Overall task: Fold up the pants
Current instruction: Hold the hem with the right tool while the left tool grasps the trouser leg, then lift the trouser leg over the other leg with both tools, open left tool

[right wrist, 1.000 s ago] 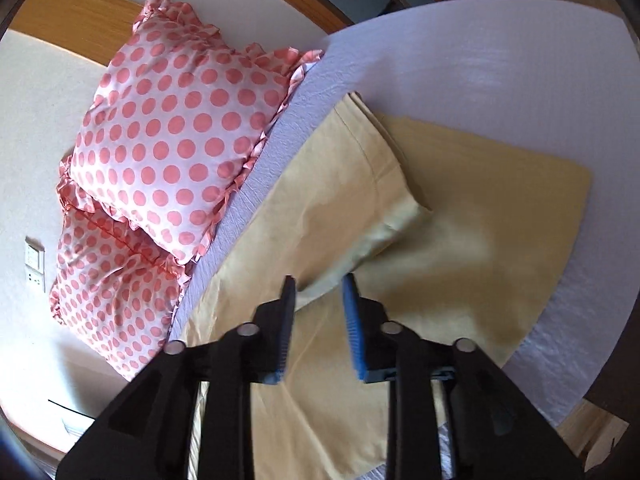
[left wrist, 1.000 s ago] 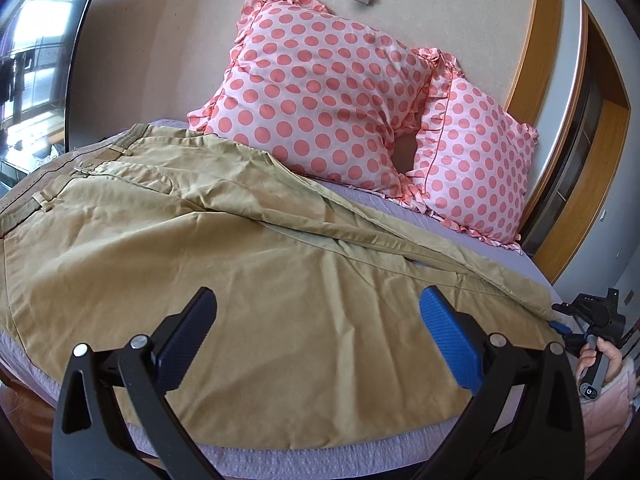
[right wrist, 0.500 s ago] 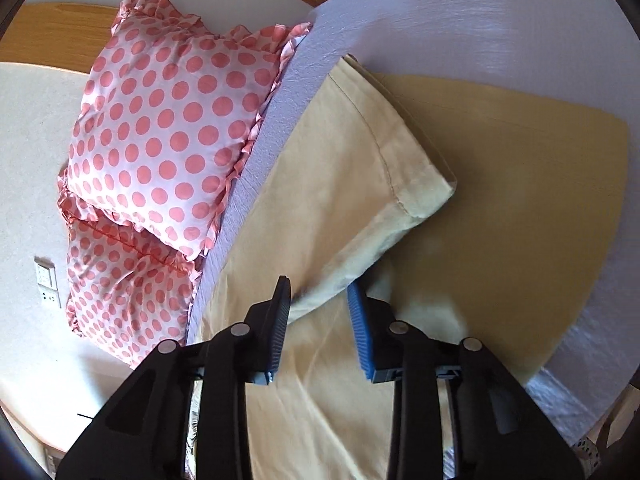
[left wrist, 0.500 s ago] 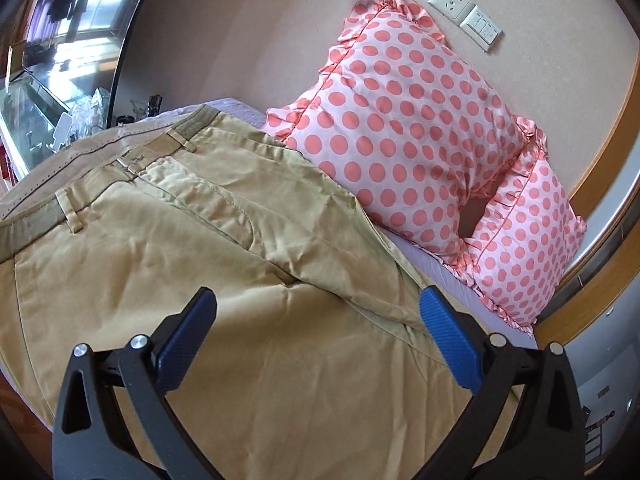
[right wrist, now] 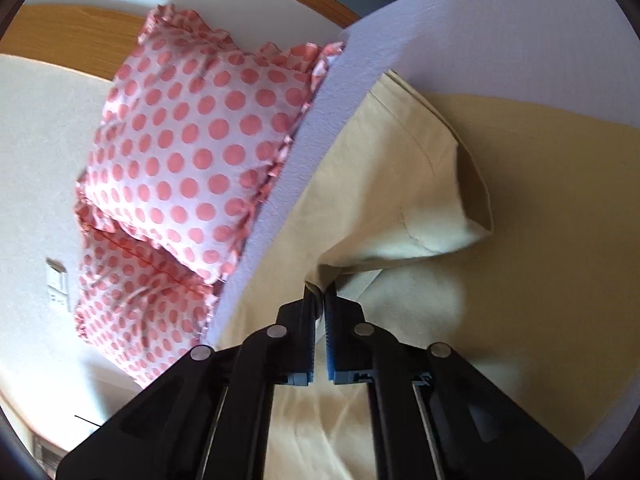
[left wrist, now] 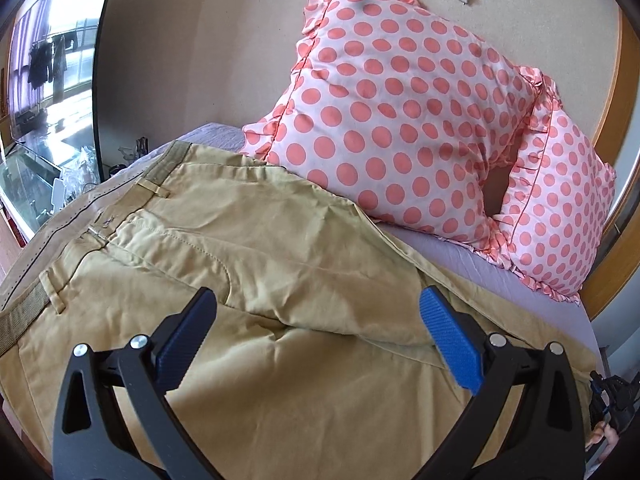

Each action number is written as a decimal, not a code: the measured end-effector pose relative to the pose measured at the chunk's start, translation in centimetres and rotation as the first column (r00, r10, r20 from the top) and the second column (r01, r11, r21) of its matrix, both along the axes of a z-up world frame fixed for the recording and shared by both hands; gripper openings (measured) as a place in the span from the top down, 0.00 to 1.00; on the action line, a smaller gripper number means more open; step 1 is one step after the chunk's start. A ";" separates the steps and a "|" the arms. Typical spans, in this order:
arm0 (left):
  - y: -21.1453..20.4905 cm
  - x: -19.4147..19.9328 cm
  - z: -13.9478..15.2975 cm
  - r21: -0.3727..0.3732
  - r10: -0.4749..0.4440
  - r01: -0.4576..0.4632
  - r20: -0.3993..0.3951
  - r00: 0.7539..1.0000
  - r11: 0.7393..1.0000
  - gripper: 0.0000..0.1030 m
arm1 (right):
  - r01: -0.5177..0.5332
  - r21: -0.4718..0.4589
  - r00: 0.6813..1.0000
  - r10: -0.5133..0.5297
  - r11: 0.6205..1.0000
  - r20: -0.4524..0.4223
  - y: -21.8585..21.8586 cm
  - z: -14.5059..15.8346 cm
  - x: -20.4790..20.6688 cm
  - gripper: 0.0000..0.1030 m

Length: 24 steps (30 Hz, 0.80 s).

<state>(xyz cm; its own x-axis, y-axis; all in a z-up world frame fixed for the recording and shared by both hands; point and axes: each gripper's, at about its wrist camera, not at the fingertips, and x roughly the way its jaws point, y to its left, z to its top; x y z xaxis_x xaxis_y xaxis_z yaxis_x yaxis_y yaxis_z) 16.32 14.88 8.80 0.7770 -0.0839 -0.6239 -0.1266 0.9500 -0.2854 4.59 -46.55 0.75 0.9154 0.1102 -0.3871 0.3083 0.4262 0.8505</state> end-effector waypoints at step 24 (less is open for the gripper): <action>3.5 3.8 0.4 0.043 0.141 -0.138 -0.097 0.985 0.990 0.88 | 0.045 -0.134 0.993 -0.029 0.990 0.118 -1.2 2.3 -4.6 0.96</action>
